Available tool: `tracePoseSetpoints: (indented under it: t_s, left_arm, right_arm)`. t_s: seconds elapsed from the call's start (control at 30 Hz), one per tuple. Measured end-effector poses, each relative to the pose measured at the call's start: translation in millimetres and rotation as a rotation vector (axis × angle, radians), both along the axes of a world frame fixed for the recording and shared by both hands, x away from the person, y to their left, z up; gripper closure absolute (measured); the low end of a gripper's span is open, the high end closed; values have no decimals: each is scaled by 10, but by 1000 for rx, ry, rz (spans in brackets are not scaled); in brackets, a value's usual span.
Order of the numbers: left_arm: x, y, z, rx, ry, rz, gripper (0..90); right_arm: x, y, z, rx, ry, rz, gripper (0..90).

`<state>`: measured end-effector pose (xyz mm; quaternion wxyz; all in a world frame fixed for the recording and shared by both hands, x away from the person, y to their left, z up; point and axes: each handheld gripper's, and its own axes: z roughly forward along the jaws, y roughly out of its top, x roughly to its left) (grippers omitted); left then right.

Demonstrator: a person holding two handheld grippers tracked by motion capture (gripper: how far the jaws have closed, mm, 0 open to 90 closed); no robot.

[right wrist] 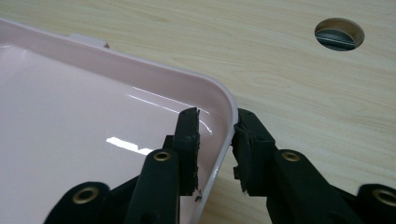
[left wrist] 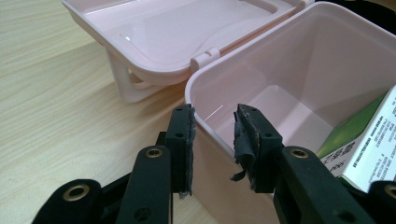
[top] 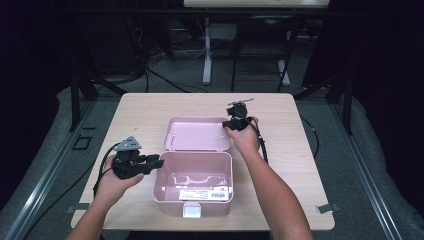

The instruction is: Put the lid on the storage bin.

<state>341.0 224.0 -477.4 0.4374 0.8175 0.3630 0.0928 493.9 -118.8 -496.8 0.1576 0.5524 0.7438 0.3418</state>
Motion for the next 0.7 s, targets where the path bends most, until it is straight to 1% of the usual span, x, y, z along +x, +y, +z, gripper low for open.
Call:
tracePoseSetpoints:
  t_s: [0.13, 0.33, 0.4, 0.5, 0.7]
  left_arm:
    - [0, 0, 0, 0, 0, 0, 673]
    - [0, 0, 1, 1, 0, 0, 673]
    - [0, 0, 1, 1, 0, 0, 673]
    - [-1, -1, 3, 3, 0, 0, 674]
    - [1, -1, 3, 2, -1, 1, 676]
  right_arm:
    - [-3, 8, 3, -17, -7, -7, 750]
    - [-3, 8, 25, -3, 3, -29, 774]
    - [-5, 9, 37, -1, -3, -33, 778]
    - [-7, 1, 63, 17, -5, -41, 785]
    - [-16, 7, 77, 15, -15, -43, 788]
